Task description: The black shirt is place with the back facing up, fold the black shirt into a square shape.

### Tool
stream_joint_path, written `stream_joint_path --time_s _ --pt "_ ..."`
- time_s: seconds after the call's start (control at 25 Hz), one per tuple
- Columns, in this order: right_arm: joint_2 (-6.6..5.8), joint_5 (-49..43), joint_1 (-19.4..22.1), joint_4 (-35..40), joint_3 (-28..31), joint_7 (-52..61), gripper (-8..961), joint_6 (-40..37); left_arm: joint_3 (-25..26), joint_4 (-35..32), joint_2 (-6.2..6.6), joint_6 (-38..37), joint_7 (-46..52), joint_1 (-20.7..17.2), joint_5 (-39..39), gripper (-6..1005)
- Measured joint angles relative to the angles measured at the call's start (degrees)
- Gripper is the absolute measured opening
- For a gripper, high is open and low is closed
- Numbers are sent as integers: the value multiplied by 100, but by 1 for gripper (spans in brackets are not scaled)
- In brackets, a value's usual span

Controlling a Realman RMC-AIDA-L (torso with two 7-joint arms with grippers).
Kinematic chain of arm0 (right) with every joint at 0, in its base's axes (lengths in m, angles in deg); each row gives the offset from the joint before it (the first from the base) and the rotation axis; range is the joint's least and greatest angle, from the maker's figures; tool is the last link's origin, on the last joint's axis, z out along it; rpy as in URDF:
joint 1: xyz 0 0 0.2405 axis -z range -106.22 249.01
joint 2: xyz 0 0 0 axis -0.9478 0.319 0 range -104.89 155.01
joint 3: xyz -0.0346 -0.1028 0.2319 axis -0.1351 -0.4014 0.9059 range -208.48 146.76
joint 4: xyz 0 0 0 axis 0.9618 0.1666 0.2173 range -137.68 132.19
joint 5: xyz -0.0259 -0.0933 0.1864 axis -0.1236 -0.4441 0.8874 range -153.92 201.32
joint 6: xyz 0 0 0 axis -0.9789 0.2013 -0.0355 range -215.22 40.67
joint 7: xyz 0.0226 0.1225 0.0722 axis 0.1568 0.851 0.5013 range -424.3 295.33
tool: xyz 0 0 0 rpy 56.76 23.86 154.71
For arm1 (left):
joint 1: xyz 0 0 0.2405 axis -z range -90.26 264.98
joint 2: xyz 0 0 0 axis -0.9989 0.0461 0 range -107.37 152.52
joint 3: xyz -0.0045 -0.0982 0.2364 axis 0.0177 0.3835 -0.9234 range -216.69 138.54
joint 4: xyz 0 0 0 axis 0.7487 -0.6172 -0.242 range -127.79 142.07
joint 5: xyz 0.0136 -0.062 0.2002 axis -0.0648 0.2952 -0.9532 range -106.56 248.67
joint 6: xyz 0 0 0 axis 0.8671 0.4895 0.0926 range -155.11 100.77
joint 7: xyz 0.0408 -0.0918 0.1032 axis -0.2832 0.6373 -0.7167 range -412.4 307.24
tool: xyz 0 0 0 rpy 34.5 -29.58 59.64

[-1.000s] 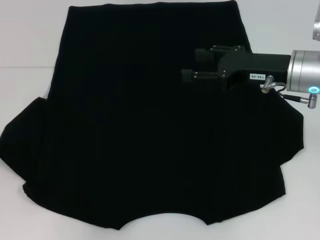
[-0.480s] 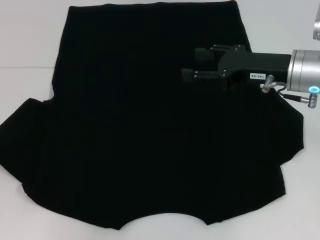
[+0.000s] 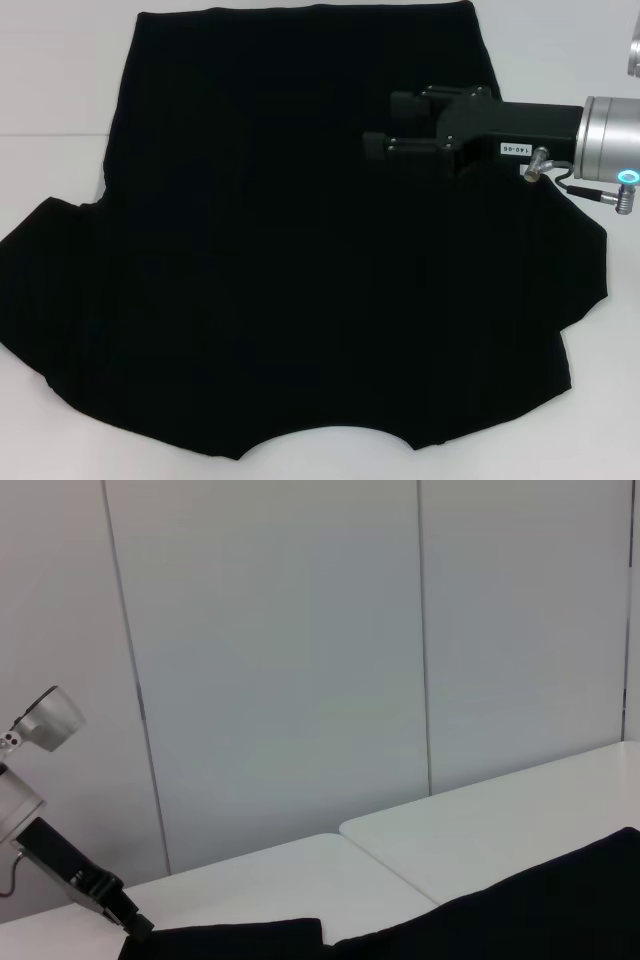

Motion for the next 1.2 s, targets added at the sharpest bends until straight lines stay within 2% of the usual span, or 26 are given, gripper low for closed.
stream_joint_path --time_s 0.44,0.96,1.2 --pt "-9 11 -35 0 0 0 791 28 229 -64 11 -8 -50 -55 12 1" --pt "-22 106 -22 0 0 0 791 30 228 -35 10 -30 -71 -34 26 0" --pt "-37 166 20 0 1 -2 790 29 190 154 43 -15 -331 174 545 1"
